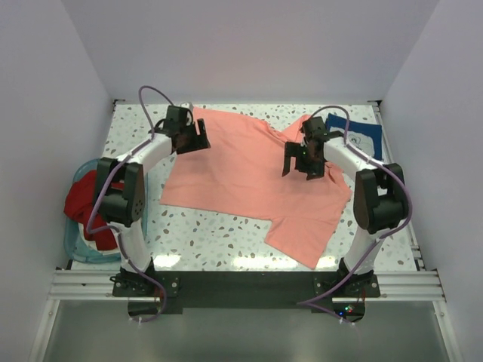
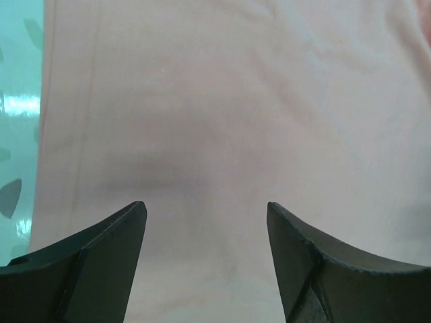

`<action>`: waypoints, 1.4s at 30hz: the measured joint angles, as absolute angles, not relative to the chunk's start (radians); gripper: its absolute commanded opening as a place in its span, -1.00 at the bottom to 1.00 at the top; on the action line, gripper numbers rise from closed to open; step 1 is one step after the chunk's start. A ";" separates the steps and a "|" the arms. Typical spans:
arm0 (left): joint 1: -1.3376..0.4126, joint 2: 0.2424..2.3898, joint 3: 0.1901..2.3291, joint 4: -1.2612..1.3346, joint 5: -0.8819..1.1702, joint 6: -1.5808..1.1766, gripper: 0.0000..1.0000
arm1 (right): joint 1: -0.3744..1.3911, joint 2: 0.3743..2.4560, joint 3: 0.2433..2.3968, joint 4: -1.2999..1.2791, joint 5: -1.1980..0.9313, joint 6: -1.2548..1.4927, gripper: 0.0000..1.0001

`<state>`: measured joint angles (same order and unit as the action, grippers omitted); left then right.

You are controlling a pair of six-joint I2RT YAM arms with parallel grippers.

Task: Fold and stack the t-shirts
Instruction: Flatten the tshirt out, then fold the tshirt

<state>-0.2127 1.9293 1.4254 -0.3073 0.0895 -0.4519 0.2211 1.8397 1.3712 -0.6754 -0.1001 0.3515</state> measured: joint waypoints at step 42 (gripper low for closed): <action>-0.173 2.332 1.821 -0.265 0.210 -0.434 0.53 | 0.159 2.156 1.678 -0.817 -0.120 0.486 0.93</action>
<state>-0.1726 2.3322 1.8214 -0.2649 0.2100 -0.4343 0.1593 2.1559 1.6775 -0.8173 -0.1200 0.4858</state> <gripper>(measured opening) 0.767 0.968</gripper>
